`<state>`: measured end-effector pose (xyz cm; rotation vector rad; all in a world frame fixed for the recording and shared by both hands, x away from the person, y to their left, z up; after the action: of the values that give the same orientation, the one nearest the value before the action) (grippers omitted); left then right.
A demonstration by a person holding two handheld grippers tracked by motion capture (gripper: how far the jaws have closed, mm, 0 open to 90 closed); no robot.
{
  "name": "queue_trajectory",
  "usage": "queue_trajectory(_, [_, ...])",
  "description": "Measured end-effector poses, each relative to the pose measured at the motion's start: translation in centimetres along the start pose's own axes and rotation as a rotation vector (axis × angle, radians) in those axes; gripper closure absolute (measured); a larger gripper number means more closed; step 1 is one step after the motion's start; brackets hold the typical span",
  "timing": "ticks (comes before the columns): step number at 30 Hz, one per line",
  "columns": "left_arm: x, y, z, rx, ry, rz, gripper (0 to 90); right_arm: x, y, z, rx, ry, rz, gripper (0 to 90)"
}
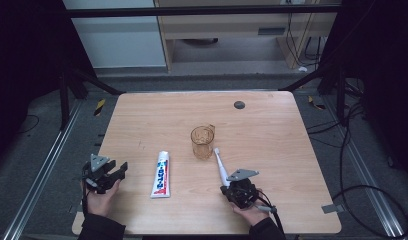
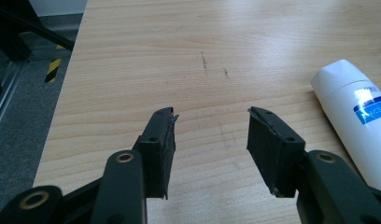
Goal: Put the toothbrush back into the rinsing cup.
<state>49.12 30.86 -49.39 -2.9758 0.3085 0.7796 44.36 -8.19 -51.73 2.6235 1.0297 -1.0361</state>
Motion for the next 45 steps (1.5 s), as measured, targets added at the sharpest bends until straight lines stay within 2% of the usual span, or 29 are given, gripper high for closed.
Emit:
queue_trajectory(8, [0.1,0.0,0.0,-0.001,-0.004,0.004,50.6,-1.2,0.4,-0.9,0.014,0.040,-0.001,87.4])
queue_trajectory(13, [0.1,0.0,0.0,0.001,-0.004,0.005,50.5,-2.7,1.5,-2.3,0.034,0.084,0.032,85.0])
queue_trajectory(20, [0.1,0.0,0.0,0.003,-0.006,0.004,50.6,-4.2,3.1,-3.5,0.054,0.125,0.073,86.4])
queue_trajectory(24, [0.1,0.1,0.0,0.005,-0.006,0.006,50.7,-4.7,3.3,-3.5,0.051,0.128,0.077,89.6])
queue_trajectory(31, [0.2,0.1,0.1,0.008,-0.011,0.006,50.7,-4.8,3.4,-2.3,0.061,0.112,0.070,90.0])
queue_trajectory(37, [0.2,0.2,0.1,0.009,-0.013,0.008,50.8,-4.0,2.5,-0.8,0.071,0.080,0.030,90.0])
queue_trajectory(40, [0.2,0.3,0.1,0.010,-0.014,0.009,50.8,-3.3,1.5,0.0,0.066,0.052,0.000,90.0])
queue_trajectory(43, [0.2,0.3,0.1,0.011,-0.016,0.009,50.8,-2.9,0.6,0.4,0.069,0.047,-0.037,90.0])
queue_trajectory(45, [0.2,0.3,0.1,0.010,-0.016,0.010,50.8,-2.6,0.1,0.7,0.065,0.031,-0.044,90.0])
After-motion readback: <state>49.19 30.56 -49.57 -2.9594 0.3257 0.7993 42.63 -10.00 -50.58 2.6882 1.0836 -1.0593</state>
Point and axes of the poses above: each handheld gripper's, and its own axes: x roughly forward along the jaws, z roughly out of its underside, y roughly to its right, the point moved 5 cm from there along x, roughly forward along the jaws, and after that the axes turned 5 degrees about y, right-handed, at the moved point
